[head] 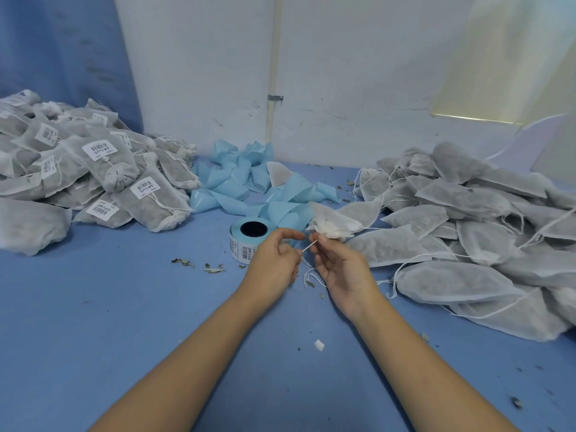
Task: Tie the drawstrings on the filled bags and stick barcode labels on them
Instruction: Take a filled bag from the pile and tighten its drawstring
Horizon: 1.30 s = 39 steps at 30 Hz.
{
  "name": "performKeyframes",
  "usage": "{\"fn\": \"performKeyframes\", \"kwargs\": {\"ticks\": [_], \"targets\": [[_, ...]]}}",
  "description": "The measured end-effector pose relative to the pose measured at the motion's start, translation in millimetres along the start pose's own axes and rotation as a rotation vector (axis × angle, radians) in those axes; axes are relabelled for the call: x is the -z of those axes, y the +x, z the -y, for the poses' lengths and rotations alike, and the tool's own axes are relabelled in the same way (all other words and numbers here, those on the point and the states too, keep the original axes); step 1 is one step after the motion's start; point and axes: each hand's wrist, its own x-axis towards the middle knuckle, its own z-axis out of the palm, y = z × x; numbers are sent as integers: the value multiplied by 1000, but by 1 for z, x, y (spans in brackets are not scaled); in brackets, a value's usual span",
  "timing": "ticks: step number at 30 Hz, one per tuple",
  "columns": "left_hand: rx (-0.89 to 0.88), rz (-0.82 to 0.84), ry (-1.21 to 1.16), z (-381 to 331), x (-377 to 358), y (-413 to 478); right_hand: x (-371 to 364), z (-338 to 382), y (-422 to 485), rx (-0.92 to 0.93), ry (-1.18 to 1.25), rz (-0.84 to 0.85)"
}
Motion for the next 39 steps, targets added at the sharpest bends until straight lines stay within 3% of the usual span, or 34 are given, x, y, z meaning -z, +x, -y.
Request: {"fn": "performKeyframes", "kwargs": {"ticks": [5, 11, 15, 19, 26, 29, 36, 39], "targets": [[-59, -38, 104, 6, -2, -3, 2, -1, 1, 0, 50, 13], [-246, -56, 463, 11, 4, -10, 8, 3, 1, -15, -91, 133], [-316, -81, 753, 9, 7, -12, 7, -2, 3, 189, -443, 21], [-334, -104, 911, 6, 6, -14, 9, -6, 2, 531, -1065, -61], [-475, -137, 901, -5, 4, -21, 6, -5, -4, 811, -1677, -182], [-486, -75, 868, -4, -1, -20, 4, -6, -8, 856, -1728, -147], [-374, -146, 681, 1, -1, -20, 1, -8, -13, 1039, -1636, -95], [-437, -168, 732, -1, -1, -21, 2, -10, -12, 1051, -1623, -110]]}}
